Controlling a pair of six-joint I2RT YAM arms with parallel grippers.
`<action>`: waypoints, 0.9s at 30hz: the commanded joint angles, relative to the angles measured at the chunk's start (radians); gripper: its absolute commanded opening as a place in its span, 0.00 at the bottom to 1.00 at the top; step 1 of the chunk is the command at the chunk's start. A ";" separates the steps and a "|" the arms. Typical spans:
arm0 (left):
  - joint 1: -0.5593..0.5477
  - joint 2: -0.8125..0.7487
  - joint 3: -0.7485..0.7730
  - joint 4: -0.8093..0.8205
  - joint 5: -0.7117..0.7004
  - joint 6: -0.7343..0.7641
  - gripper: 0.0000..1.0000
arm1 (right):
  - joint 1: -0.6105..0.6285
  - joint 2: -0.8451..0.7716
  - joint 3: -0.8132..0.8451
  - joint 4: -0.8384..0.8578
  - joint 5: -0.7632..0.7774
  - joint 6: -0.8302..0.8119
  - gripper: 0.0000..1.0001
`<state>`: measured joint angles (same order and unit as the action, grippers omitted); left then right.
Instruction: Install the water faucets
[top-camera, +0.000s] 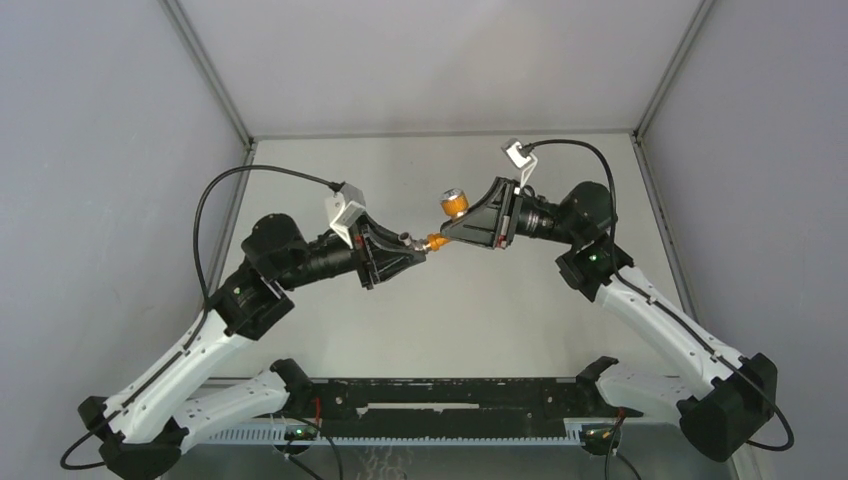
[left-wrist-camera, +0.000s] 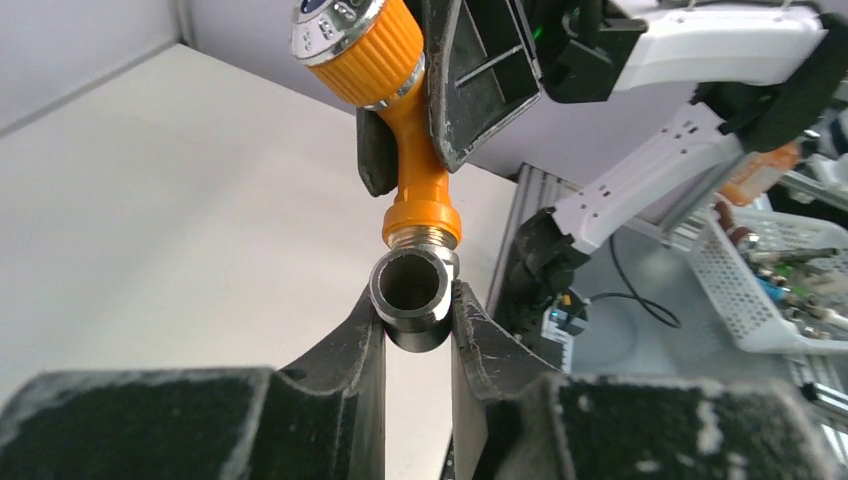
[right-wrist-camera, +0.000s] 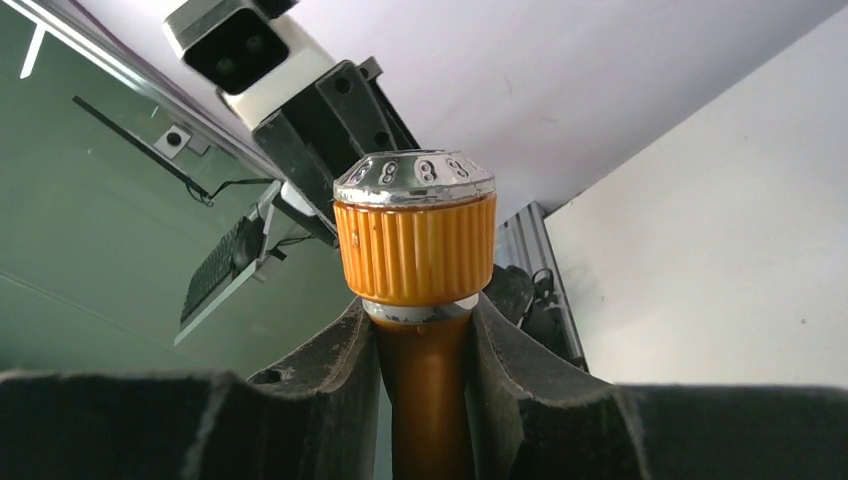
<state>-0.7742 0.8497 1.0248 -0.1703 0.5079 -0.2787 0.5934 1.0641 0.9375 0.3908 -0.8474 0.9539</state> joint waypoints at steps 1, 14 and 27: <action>-0.065 0.046 -0.001 0.022 -0.228 0.199 0.00 | 0.031 0.050 0.075 -0.124 -0.162 0.091 0.00; -0.249 0.107 -0.106 0.057 -0.628 0.555 0.00 | 0.008 0.187 0.150 -0.524 -0.156 0.022 0.00; -0.357 0.204 -0.263 0.242 -0.794 0.747 0.00 | 0.002 0.379 0.150 -0.729 -0.054 0.000 0.00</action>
<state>-1.1023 0.9859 0.8021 -0.1989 -0.2588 0.3248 0.5247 1.3888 1.0595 -0.1993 -0.8448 0.8959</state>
